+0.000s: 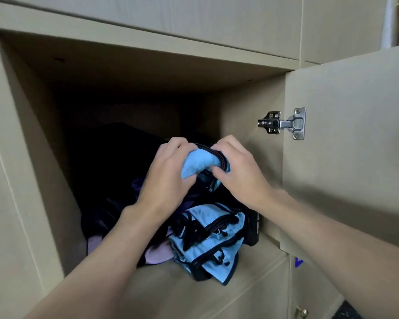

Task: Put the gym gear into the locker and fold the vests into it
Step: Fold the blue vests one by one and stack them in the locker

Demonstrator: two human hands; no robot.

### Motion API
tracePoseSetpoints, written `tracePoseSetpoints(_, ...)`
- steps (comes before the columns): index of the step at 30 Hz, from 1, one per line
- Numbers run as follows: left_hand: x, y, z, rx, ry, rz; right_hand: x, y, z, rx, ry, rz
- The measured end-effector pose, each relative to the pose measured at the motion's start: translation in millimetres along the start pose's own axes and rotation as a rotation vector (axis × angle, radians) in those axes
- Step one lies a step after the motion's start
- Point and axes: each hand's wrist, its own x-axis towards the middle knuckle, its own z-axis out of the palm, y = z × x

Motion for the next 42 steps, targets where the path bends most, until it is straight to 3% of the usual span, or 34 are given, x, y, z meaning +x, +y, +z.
tracePoseSetpoints(5,-39,-16,25,0.0,-0.213,-0.099,-26,21,18,-0.327,-0.274,-0.1)
tracePoseSetpoints(8,-56,-13,30,-0.026,-0.331,-0.153,-44,27,13,-0.305,-0.419,-0.022)
tracePoseSetpoints(11,-59,-9,28,0.017,-0.422,-0.214,-53,32,7,-0.297,-0.411,0.02)
tracePoseSetpoints(18,-71,-7,31,0.119,-0.463,-0.256,-67,42,8,-0.437,-0.496,-0.04)
tracePoseSetpoints(23,-78,-10,38,0.189,-0.478,-0.251,-81,46,21,-0.65,-0.412,-0.117)
tracePoseSetpoints(26,-80,-11,42,0.209,-0.493,-0.261,-89,47,36,-0.562,-0.361,-0.119)
tracePoseSetpoints(33,-85,-15,54,0.228,-0.518,-0.314,-102,48,51,-0.178,-0.369,0.161)
tracePoseSetpoints(42,-75,-16,53,0.218,-0.567,-0.359,-105,41,48,-0.131,-0.252,0.233)
